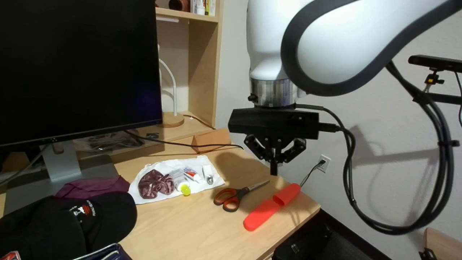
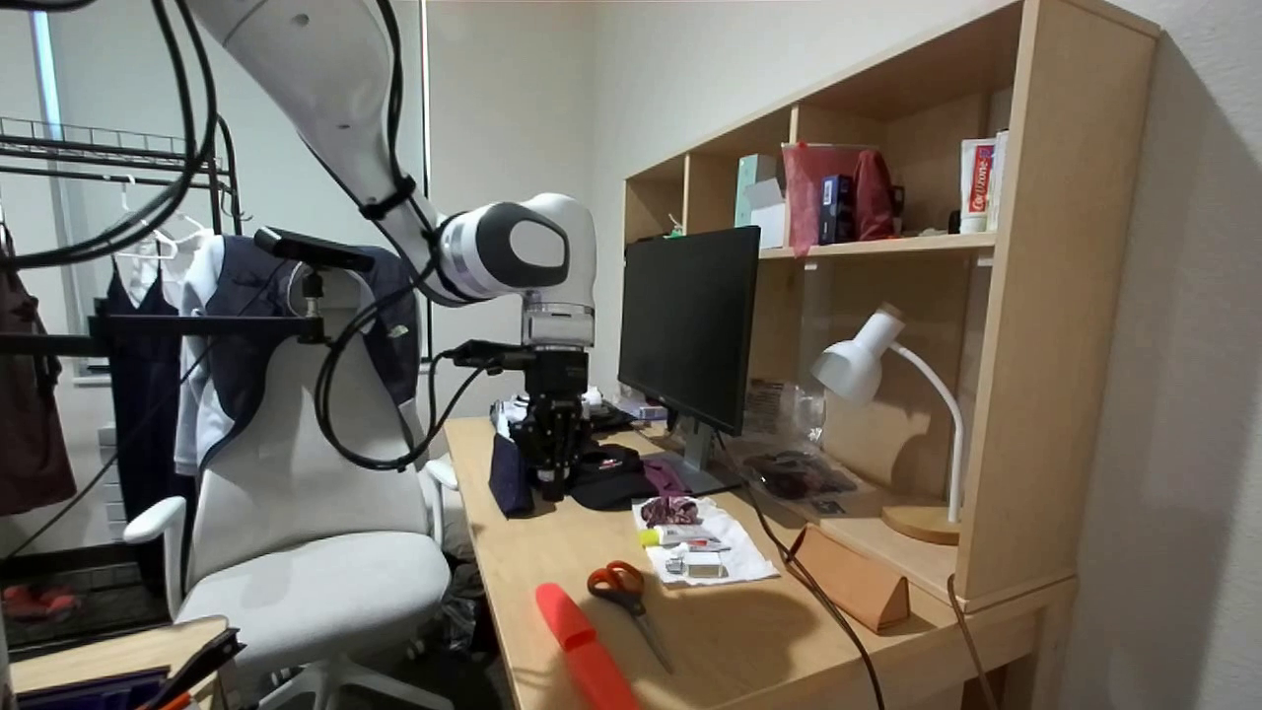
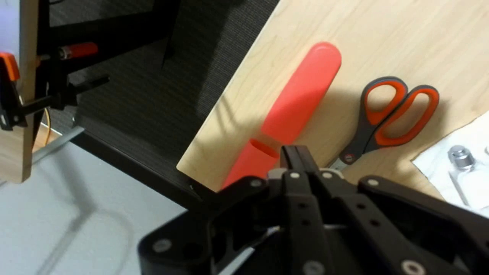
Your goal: Move the scissors to the right
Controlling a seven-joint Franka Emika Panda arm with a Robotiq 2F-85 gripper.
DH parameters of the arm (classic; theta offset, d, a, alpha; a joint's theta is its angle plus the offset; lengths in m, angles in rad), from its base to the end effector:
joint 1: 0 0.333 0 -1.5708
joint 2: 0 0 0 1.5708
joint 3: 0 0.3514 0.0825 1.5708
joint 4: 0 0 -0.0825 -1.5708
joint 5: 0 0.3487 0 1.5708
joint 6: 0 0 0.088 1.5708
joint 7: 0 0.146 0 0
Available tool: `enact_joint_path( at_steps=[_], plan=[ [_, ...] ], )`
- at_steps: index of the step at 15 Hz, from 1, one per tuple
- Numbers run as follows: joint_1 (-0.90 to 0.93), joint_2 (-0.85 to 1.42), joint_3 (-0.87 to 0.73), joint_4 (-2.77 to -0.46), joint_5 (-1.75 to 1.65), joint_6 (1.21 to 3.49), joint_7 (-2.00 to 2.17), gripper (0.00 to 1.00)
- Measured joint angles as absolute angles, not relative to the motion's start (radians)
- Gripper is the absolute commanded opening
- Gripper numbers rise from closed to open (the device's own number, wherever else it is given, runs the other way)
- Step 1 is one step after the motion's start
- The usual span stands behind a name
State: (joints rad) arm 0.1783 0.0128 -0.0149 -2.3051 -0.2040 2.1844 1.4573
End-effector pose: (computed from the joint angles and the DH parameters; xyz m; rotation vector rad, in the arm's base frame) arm 0.4637 0.0623 0.3515 2.4515 -1.6150 0.0345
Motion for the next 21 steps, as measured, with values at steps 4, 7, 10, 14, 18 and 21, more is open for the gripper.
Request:
enact_joint_path(
  at_steps=[4, 7, 10, 14, 18, 21],
  plan=[
    [0.156, -0.076, 0.015, -2.356, -0.258, 2.089, 1.393, 0.4],
    [0.149, -0.084, 0.065, -2.348, -0.305, 1.973, 1.567, 0.58],
    [0.159, -0.03, 0.121, -2.318, -0.323, 1.957, 1.584, 0.77],
    [0.174, 0.027, 0.146, -2.282, -0.373, 2.05, 1.471, 0.5],
    [0.169, 0.031, 0.131, -2.292, -0.381, 2.23, 1.313, 0.27],
    [0.149, 0.024, 0.108, -2.328, -0.331, 2.382, 1.142, 0.11]
  ],
)
